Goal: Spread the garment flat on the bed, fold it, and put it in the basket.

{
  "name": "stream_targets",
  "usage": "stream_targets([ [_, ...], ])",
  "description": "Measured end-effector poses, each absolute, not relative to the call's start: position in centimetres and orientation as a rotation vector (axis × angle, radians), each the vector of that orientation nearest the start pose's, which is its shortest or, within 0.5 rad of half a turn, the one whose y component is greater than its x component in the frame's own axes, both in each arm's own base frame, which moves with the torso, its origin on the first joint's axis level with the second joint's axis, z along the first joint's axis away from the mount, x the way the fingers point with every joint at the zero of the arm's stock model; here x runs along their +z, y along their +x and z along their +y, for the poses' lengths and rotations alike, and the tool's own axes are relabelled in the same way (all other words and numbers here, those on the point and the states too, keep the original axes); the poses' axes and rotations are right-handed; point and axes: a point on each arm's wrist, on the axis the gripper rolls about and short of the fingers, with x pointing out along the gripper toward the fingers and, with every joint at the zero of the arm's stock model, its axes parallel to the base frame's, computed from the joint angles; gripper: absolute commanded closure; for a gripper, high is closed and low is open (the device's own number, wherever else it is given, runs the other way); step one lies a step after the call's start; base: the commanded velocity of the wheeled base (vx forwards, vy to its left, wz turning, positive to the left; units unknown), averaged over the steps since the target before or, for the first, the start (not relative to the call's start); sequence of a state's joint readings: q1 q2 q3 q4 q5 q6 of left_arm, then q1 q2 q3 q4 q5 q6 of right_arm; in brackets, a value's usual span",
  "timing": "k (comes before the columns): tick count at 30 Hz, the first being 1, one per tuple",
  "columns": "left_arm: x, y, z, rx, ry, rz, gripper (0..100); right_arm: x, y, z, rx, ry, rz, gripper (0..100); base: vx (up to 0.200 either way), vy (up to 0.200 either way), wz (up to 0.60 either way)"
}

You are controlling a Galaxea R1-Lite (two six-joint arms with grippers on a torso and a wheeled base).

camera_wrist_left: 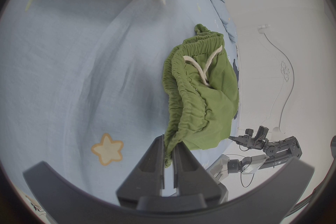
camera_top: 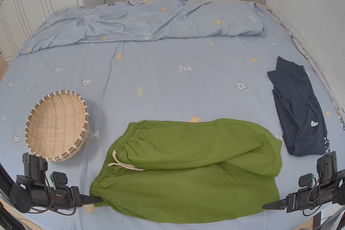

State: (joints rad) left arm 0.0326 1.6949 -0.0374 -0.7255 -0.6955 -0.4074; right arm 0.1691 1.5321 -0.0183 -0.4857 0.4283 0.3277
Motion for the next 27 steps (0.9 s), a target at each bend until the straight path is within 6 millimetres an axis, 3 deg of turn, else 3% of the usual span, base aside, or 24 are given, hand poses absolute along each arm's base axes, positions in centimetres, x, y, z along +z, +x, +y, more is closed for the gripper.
stream_targets([
  [11, 3.6, 16.0, -0.8, -0.417, -0.712, 1.019, 100, 3.1, 13.3, 1.4, 0.439, 0.405, 1.112, 0, 0.000, 0.000, 0.00],
  [12, 3.6, 16.0, -0.8, -0.416, -0.712, 1.019, 100, 3.0, 13.4, 1.4, 0.446, 0.413, 1.109, 100, 0.000, 0.000, 0.00],
  [27, 3.5, 16.1, -0.7, -0.412, -0.716, 1.025, 100, 2.5, 13.7, 1.1, 0.492, 0.456, 1.128, 100, 0.000, 0.000, 0.00],
])
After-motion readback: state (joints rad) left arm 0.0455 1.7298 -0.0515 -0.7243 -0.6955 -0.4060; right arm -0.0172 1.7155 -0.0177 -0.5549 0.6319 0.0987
